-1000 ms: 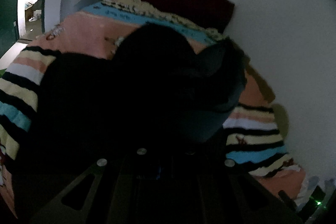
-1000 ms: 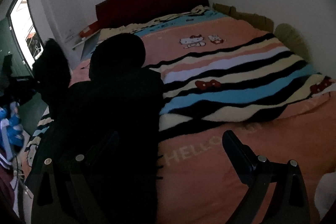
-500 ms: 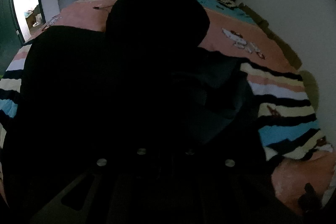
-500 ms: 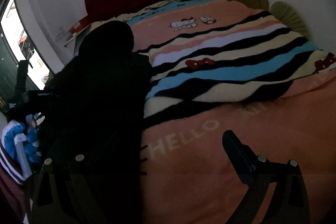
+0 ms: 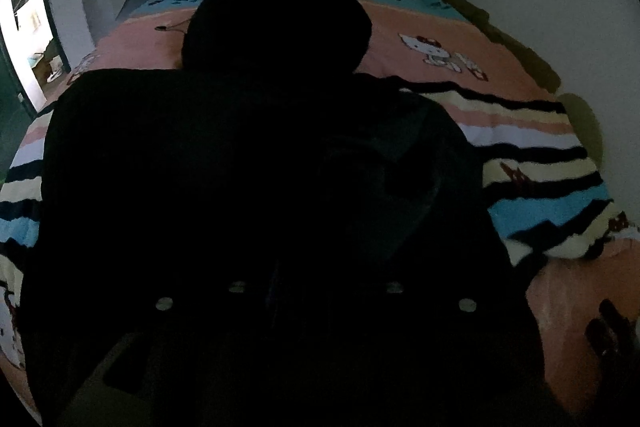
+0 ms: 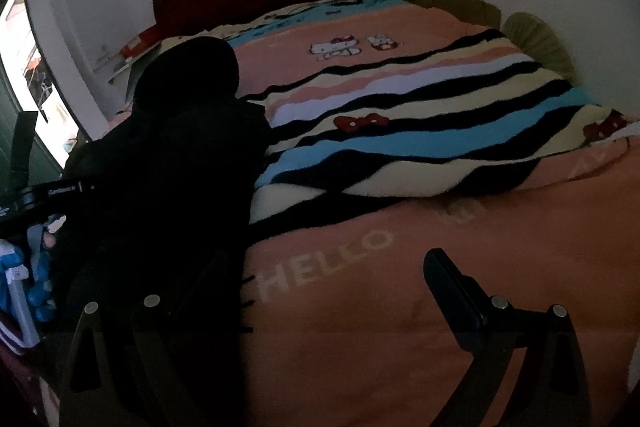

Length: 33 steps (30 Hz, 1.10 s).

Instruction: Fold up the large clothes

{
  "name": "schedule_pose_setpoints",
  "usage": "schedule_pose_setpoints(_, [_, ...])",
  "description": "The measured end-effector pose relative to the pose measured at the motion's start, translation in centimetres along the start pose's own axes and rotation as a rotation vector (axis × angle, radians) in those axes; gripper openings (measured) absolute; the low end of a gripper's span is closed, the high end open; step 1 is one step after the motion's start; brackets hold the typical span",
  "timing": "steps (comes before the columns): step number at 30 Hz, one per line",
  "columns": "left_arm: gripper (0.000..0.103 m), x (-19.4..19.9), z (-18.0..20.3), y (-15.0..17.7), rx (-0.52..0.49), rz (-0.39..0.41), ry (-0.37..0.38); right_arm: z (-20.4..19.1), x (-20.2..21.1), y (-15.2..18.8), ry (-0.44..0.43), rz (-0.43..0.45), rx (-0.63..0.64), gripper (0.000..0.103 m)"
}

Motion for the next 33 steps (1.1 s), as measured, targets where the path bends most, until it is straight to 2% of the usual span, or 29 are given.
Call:
schedule_pose_setpoints(3, [0.031,0.6,-0.4,0.1,0.003,-0.004,0.023,-0.3,0.5,0.0,-0.029,0.011,-0.006,0.098])
schedule_pose_setpoints(5, [0.040,1.3,-0.5,0.1,-0.006,0.003,0.026,-0.8,0.8,0.1,-0.025,0.018,0.013,0.098])
schedule_pose_setpoints(7, [0.060,2.3,-0.5,0.0,-0.023,0.023,0.029,-1.4,1.1,0.3,-0.022,0.021,0.032,0.098])
schedule_pose_setpoints(9, [0.070,3.3,-0.4,-0.1,-0.040,0.053,0.033,-1.9,1.2,0.4,-0.019,0.025,0.045,0.099])
schedule_pose_setpoints(13, [0.070,4.8,-0.7,-0.3,-0.043,0.089,0.066,-3.1,1.3,0.5,-0.008,0.021,0.058,0.100])
schedule_pose_setpoints(17, [0.070,6.2,-2.6,-0.3,-0.051,0.116,0.040,-5.8,1.7,0.6,-0.014,0.018,0.116,0.100])
schedule_pose_setpoints(21, [0.070,7.3,-7.4,0.0,-0.028,0.139,-0.024,-10.3,1.3,0.3,-0.041,0.013,0.183,0.100])
schedule_pose_setpoints(23, [0.070,7.5,-10.7,0.1,-0.007,0.139,-0.054,-12.8,0.6,0.1,-0.054,0.003,0.215,0.100])
schedule_pose_setpoints(27, [0.070,6.7,-18.2,-0.1,0.014,0.123,-0.162,-19.6,-1.9,-0.5,-0.084,-0.014,0.318,0.100])
schedule_pose_setpoints(30, [0.070,5.1,-22.0,-0.4,0.016,0.108,-0.190,-23.9,-4.3,-1.1,-0.115,-0.028,0.361,0.100])
schedule_pose_setpoints(33, [0.070,3.1,-23.9,-0.6,0.018,0.101,-0.195,-27.2,-7.4,-1.3,-0.122,-0.045,0.399,0.100])
Point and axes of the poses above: each gripper's, at about its wrist camera, not at the fingertips, and x roughly against the way its jaws point, z to its right, y to its underside, the point moved 4 cm from there along -x, roughly the way its jaws point, and after that the axes turned 14 degrees about -x, right-handed, at the moved point
